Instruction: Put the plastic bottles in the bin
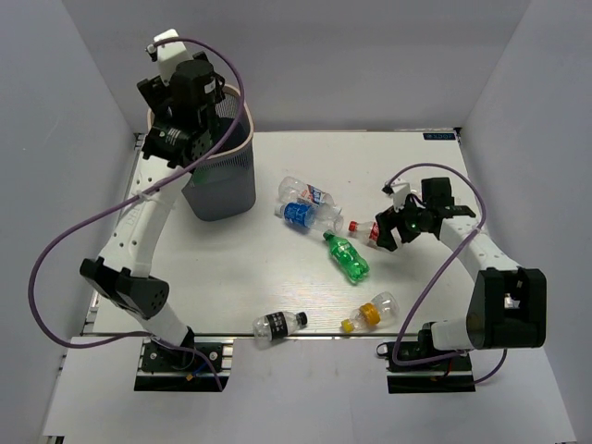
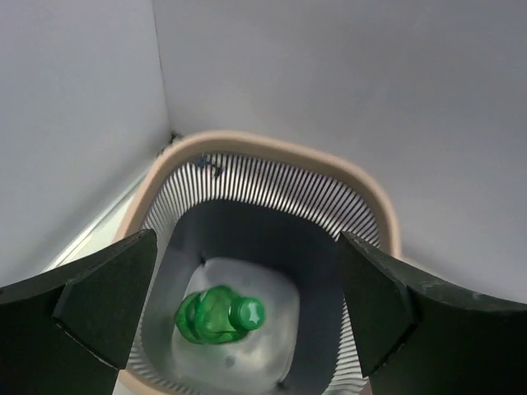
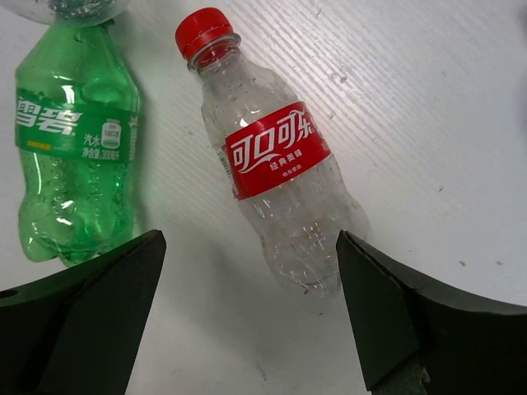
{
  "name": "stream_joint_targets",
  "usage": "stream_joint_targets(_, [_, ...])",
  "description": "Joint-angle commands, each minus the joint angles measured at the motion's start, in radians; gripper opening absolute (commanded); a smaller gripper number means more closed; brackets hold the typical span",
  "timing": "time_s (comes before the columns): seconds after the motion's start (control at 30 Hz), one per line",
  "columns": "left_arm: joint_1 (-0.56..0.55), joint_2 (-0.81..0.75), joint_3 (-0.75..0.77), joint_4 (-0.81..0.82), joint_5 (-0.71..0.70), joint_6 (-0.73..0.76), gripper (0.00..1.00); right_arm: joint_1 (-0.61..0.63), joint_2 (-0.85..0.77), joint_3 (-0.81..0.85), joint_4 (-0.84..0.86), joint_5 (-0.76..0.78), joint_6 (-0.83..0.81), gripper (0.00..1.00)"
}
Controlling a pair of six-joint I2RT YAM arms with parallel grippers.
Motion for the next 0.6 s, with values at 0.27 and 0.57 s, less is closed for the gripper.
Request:
stream_joint_targets(0.27, [-0.012,-0.132,-0.097,-0.136,1.066,0.257,1.00,0.050,0.143,0.082,0.078,0.092,-0.236,0.90])
stream_joint_targets(0.57, [-0.144,-0.161,-0.487,-0.421,1.294,0.213,1.00,0.064,0.285,0.110,0.070,0.107,-0.365,0.79])
